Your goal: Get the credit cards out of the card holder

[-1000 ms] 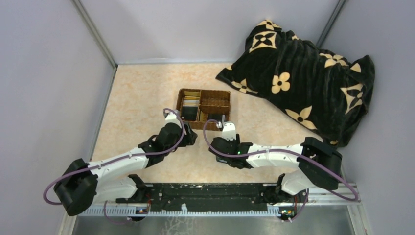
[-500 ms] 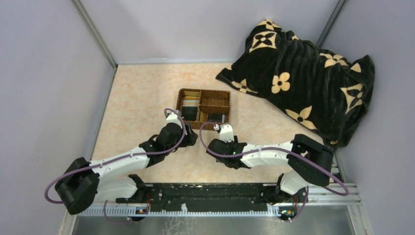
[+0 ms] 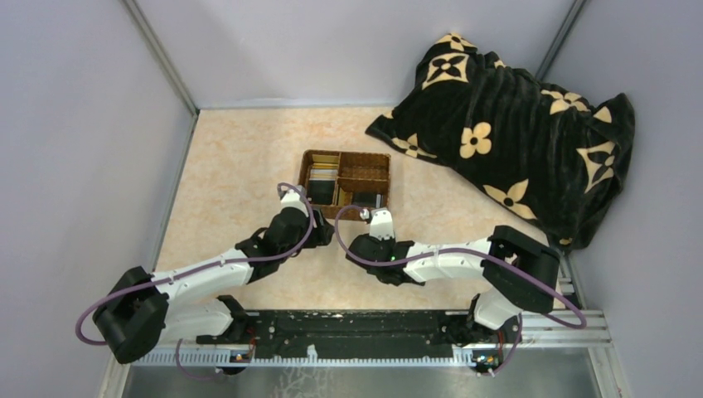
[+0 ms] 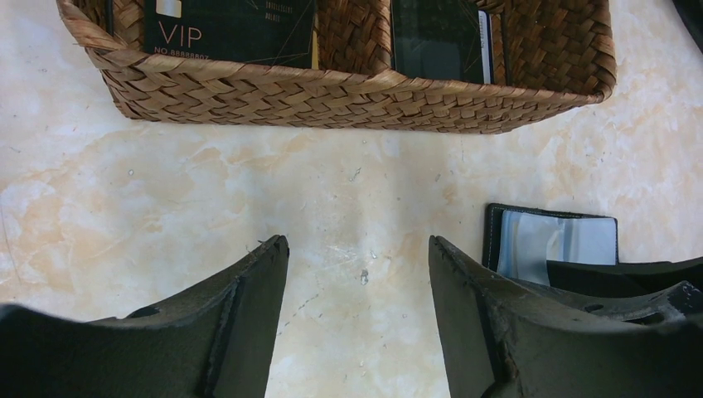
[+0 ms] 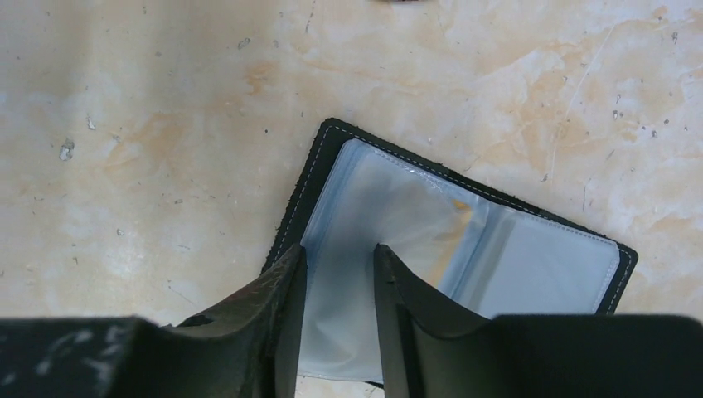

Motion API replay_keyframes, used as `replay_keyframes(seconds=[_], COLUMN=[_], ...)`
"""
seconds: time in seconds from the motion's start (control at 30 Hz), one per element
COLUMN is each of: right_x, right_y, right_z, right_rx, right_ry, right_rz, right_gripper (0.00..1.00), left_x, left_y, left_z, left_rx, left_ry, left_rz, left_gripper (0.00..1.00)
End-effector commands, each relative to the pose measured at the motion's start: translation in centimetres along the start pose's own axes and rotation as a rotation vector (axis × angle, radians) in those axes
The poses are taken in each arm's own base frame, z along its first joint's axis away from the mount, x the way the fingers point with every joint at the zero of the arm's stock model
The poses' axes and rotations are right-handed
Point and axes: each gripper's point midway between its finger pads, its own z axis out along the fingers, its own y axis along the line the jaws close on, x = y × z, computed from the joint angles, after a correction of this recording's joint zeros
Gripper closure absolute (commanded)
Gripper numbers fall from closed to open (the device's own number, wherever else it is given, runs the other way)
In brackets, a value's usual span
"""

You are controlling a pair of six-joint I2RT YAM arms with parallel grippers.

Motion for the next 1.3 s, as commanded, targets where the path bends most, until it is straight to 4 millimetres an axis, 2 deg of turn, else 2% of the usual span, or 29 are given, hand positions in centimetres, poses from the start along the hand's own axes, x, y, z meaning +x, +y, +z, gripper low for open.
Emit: replay_keyframes(seconds=[0.0, 0.1, 0.23, 0.43, 0.47, 0.83, 1.07, 1.17, 1.27], right_x=[2.1, 2.0, 1.8, 1.5, 1.5, 0.3, -1.6, -1.6, -1.4], right_y=[-1.0, -1.2, -1.6, -2.0, -2.1, -1.9, -1.4, -2.0, -2.7], right_z=[0.1, -0.1, -0.5, -0.9, -0.9, -1.7, -2.8, -3.1, -3.4], right_rx=[0.021, 0.021, 0.015, 0.012, 0.015, -0.012, -0.071, -0.068, -0.048], right_ry=[0.064, 0.056, 0.041, 0.027, 0.026, -0.009, -0.069, -0.077, -0.078], right_rz=[-0.013, 0.000, 0.021, 0.050, 0.051, 0.069, 0.100, 0.119, 0.160], right_gripper=[0.70, 0.76, 0.79, 0.99, 1.00, 1.00, 1.00, 1.00, 1.00], left_x=[-0.5, -0.5, -0.5, -0.6, -0.7, -0.9, -0.9, -1.2, -1.6], left_y=[-0.3, -0.4, -0.6, -1.0, -1.1, -2.1, -2.5, -3.3, -5.3], left_z=[0.2, 0.2, 0.3, 0.6, 0.6, 1.0, 1.0, 1.0, 0.6], left_rx=[0.017, 0.022, 0.032, 0.046, 0.049, 0.080, 0.097, 0.134, 0.234], left_ry=[-0.019, -0.020, -0.017, -0.017, -0.017, -0.011, -0.007, -0.008, -0.010], left_rz=[-0.002, -0.004, -0.004, 0.000, 0.000, 0.003, 0.002, 0.005, 0.016], left_gripper=[0.31, 0.31, 0.31, 0.31, 0.32, 0.32, 0.32, 0.32, 0.33])
